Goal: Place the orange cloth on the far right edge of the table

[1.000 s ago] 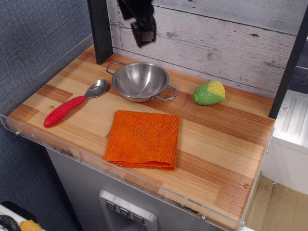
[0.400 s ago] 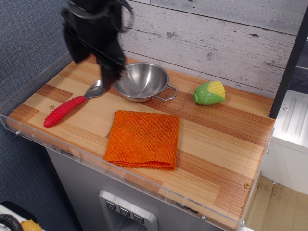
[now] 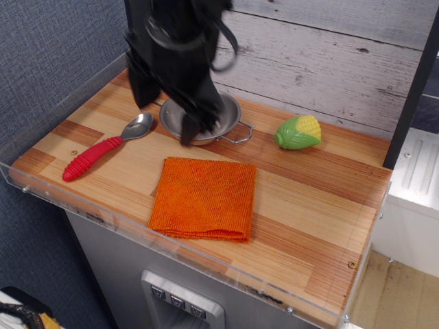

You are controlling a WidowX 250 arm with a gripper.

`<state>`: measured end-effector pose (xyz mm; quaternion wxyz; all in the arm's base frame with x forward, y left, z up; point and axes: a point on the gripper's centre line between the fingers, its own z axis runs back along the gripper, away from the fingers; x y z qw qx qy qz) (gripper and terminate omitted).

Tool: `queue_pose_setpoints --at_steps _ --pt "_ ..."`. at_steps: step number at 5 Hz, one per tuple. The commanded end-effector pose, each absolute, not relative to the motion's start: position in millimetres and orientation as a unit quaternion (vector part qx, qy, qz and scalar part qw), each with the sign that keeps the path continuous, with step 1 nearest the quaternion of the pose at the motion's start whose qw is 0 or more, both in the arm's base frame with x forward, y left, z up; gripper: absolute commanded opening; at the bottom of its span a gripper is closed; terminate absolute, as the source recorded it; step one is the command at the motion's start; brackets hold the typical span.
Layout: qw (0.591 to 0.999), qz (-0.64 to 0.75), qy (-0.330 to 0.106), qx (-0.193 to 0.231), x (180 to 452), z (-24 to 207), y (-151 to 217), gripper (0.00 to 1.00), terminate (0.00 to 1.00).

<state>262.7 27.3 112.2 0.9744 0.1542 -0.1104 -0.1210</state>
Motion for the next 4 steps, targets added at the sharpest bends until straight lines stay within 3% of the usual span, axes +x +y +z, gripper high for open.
queue_pose_setpoints --at_steps 1,2,3,4 --pt "0.985 -0.111 -0.086 0.104 239.8 71.3 38.6 1.0 0.0" --pt "0.988 -0.097 -0.113 0.052 239.8 63.8 38.7 1.0 0.0" --pt "0.986 -0.108 -0.124 0.029 240.5 55.7 35.1 1.0 0.0" --pt "0.985 -0.122 -0.121 0.035 242.3 53.5 33.2 1.0 0.0"
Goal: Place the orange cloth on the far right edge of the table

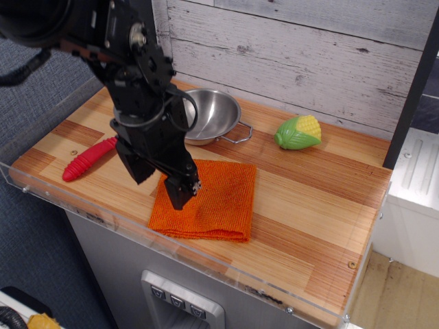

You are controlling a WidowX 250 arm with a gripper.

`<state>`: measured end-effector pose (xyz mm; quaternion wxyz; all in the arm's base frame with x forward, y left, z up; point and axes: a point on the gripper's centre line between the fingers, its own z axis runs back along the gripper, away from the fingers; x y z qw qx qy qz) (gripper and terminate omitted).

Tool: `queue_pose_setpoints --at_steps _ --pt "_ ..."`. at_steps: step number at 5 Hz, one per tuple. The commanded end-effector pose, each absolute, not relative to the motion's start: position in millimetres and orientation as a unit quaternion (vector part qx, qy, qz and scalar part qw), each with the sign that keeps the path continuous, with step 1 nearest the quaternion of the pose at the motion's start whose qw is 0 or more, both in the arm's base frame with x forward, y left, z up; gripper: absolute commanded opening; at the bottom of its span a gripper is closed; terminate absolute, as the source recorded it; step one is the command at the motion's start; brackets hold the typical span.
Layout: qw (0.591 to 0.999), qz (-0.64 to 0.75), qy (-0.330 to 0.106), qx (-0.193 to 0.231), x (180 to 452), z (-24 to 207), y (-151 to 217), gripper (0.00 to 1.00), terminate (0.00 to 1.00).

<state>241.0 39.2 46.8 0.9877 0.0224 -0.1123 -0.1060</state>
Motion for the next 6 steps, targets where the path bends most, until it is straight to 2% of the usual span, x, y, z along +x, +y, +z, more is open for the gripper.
queue_pose_setpoints --at_steps 1,3,6 --pt "0.984 -0.135 -0.104 0.043 244.7 43.4 33.1 1.0 0.0" --pt "0.983 -0.161 -0.077 0.038 249.7 14.4 32.9 1.0 0.0" --pt "0.978 -0.188 -0.084 0.028 256.2 14.1 17.6 1.0 0.0"
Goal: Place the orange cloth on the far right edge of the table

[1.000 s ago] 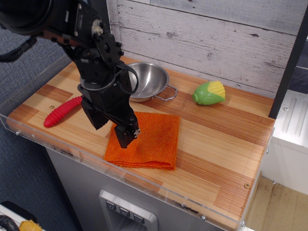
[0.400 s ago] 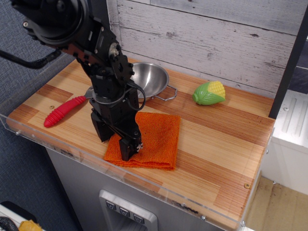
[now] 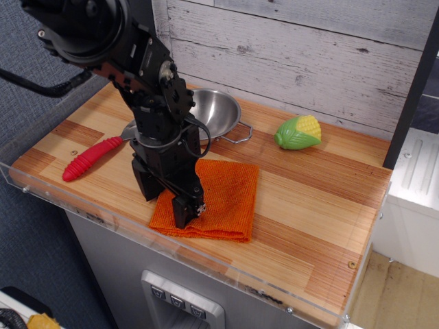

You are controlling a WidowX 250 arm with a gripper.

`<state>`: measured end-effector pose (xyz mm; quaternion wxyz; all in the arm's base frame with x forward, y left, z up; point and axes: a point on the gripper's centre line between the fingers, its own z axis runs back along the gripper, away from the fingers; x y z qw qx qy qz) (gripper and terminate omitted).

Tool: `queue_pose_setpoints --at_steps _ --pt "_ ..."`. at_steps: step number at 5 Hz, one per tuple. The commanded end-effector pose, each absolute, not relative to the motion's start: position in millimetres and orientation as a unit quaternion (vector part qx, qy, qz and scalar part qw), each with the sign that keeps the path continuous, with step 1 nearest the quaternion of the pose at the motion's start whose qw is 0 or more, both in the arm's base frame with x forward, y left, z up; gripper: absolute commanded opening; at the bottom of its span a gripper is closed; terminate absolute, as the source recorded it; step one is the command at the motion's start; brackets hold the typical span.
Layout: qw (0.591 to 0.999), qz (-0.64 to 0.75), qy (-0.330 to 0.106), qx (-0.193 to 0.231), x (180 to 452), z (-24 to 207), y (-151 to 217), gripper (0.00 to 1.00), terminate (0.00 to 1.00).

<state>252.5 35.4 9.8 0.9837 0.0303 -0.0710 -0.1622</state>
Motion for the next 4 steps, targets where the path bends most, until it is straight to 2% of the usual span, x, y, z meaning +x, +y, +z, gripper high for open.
queue_pose_setpoints --at_steps 1,4 --pt "0.975 -0.204 -0.089 0.021 260.4 14.6 7.6 1.0 0.0" --pt "0.959 -0.266 -0.094 0.003 271.7 15.0 -19.3 1.0 0.0"
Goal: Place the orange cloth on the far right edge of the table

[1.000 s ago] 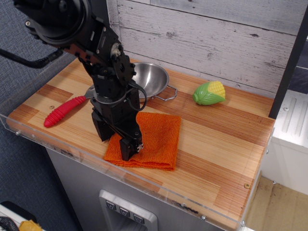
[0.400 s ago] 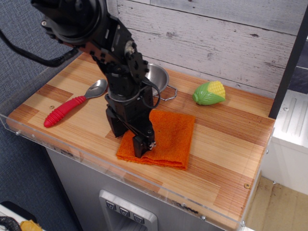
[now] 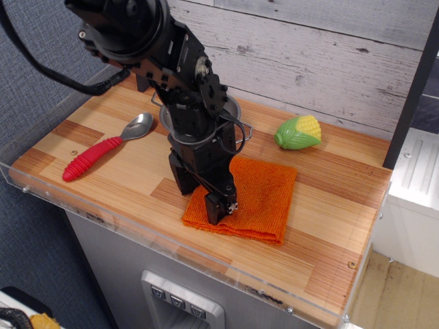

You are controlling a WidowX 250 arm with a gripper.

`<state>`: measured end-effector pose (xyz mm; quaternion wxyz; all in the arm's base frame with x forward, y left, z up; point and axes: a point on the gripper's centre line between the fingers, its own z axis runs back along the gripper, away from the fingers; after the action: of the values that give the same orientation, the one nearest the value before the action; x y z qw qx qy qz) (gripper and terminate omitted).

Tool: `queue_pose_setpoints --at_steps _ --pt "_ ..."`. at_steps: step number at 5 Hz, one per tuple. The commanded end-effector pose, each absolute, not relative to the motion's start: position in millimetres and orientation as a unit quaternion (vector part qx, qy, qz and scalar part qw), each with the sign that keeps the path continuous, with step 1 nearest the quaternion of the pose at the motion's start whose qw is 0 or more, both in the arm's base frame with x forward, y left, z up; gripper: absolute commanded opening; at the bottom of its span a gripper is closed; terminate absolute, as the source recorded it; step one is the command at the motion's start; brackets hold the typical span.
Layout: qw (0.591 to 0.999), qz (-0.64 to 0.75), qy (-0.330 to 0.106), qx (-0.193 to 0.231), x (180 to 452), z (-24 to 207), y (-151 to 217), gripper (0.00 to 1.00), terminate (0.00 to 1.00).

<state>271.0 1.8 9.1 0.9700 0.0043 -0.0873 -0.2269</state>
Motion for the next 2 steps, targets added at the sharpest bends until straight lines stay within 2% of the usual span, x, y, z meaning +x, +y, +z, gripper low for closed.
queue_pose_setpoints --at_steps 1,2 --pt "0.948 -0.301 -0.102 -0.009 280.0 18.2 -45.8 1.0 0.0" --pt "0.936 -0.335 -0.109 -0.018 286.6 22.1 -78.9 1.0 0.0"
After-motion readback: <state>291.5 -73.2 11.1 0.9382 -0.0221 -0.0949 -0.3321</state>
